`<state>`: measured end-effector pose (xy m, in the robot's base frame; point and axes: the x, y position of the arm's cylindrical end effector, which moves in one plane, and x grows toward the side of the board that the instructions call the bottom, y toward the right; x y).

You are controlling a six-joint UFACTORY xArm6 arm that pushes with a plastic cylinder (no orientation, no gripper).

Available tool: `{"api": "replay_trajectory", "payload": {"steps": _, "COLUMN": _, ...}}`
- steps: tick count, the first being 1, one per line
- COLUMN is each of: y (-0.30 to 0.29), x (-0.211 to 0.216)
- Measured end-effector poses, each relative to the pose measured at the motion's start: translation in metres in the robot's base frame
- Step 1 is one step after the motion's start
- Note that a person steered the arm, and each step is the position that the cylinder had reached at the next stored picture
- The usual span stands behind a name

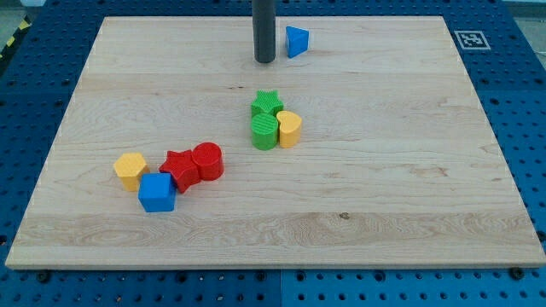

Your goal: Point at the blue triangle

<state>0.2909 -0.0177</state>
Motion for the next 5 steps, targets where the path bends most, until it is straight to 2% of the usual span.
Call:
{"api": "replay_trajectory", "payload": {"steps": 3, "y": 0.012, "x": -0.003}}
{"api": "replay_trajectory", "payload": {"steps": 4, "y": 0.008, "x": -0.018}}
{"api": "replay_trajectory", "payload": {"steps": 5, "y": 0.011, "x": -0.053}}
